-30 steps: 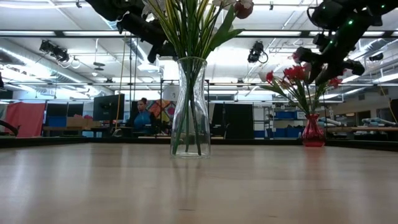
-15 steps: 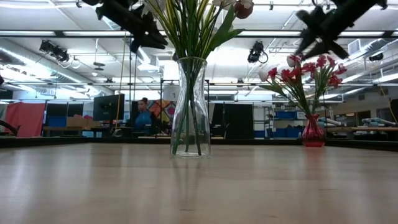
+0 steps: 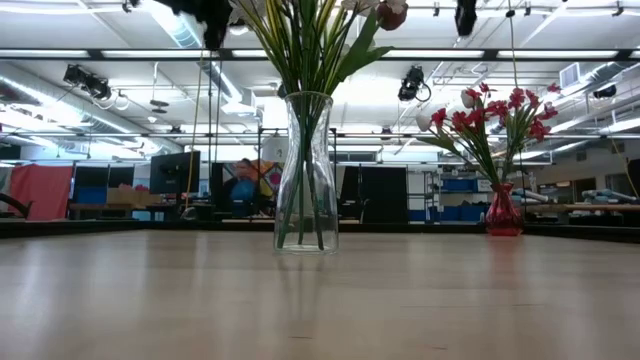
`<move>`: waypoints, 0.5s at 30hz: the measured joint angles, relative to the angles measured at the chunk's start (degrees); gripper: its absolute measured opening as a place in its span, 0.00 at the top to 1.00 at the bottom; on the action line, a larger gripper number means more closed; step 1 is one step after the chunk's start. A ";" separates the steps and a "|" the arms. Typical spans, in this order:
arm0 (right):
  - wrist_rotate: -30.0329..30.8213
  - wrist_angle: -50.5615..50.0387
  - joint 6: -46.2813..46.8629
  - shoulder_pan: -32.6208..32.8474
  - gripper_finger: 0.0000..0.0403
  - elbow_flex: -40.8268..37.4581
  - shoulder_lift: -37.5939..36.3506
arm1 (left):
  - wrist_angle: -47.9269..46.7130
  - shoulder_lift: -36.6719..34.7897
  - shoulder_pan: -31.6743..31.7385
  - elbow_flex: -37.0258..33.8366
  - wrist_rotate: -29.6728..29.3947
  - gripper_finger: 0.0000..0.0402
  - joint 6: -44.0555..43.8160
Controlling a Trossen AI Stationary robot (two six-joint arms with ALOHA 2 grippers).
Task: Sort flowers into vase by color
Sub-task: Return to Home Position
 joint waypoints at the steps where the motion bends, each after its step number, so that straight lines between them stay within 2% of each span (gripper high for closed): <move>1: -1.59 0.47 -1.72 0.67 0.99 0.02 -0.09 | 0.00 -1.24 -1.08 0.00 -0.26 0.99 0.03; 4: -2.39 0.24 -3.37 2.52 0.98 0.01 -0.94 | 1.25 -4.54 -5.07 -1.44 -2.03 0.99 -0.56; 6: -2.95 -0.97 -3.54 3.10 0.99 0.02 -2.15 | 3.97 -7.10 -8.42 -4.96 -6.33 0.99 -2.63; 8: -6.24 -5.72 -7.08 3.61 0.99 0.00 -4.27 | 10.02 -10.10 -12.34 -11.14 -12.19 0.99 -4.58; 10: -8.17 -14.83 -10.18 4.60 0.99 -0.16 -7.51 | 19.27 -13.62 -16.30 -19.12 -15.74 0.99 -6.89; 12: -8.08 -21.47 -10.74 5.85 0.99 -1.65 -11.31 | 27.76 -17.73 -19.25 -27.20 -16.63 1.00 -8.86; 15: -6.28 -21.86 -9.20 8.83 0.99 -5.82 -17.60 | 33.14 -23.05 -22.69 -37.25 -15.00 1.00 -9.83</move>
